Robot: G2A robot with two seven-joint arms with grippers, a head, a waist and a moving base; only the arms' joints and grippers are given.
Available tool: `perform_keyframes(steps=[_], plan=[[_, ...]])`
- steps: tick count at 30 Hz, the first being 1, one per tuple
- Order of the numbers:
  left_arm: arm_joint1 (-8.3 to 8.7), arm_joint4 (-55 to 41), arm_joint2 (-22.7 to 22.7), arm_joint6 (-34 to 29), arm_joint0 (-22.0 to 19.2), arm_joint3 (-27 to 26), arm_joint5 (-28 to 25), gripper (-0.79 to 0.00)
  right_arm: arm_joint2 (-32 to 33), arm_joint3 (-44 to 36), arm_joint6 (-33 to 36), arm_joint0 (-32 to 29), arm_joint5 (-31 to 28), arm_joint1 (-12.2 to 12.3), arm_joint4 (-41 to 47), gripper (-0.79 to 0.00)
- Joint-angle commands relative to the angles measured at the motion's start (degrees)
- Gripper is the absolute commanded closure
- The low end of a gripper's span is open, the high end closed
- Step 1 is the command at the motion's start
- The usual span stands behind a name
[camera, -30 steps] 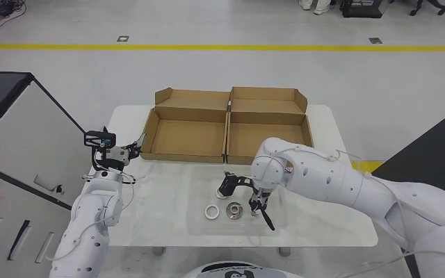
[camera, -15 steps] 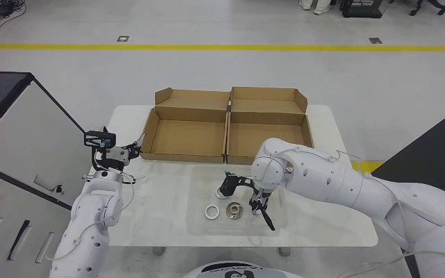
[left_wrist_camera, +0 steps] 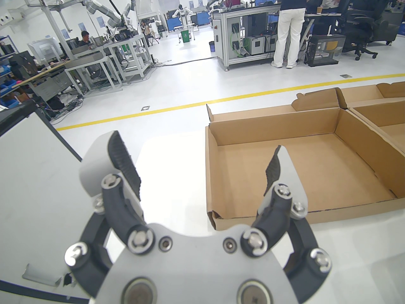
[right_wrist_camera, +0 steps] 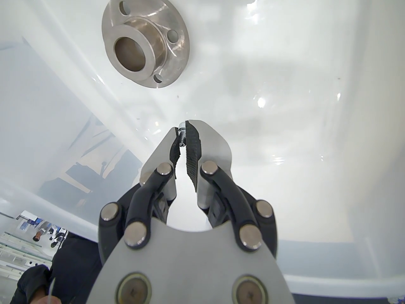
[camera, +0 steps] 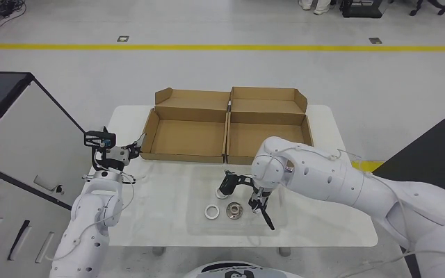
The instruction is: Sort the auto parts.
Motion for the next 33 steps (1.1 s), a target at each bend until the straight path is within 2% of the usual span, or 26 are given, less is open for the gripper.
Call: perform_keyframes(steps=[1,10,19,23,33], plan=[[0.0,0.0,0.0,0.0,0.0,0.0,0.0,-0.785,0.0,-0.54,0.0,0.85,0.33,0.25,0.91,0.0],[0.0,0.0,0.0,0.0,0.0,0.0,0.0,-0.785,0.0,-5.2,0.0,6.98,3.22,2.39,6.73,0.0],[0.0,0.0,0.0,0.0,0.0,0.0,0.0,-0.785,0.24,-9.92,0.0,13.95,4.09,5.46,17.05,0.0],[0.0,0.0,0.0,0.0,0.0,0.0,0.0,-0.785,3.48,-10.18,-0.44,14.28,1.3,6.92,21.78,0.0],[0.0,0.0,0.0,0.0,0.0,0.0,0.0,-0.785,11.64,-8.64,-4.07,9.64,-7.75,11.25,27.17,0.0]])
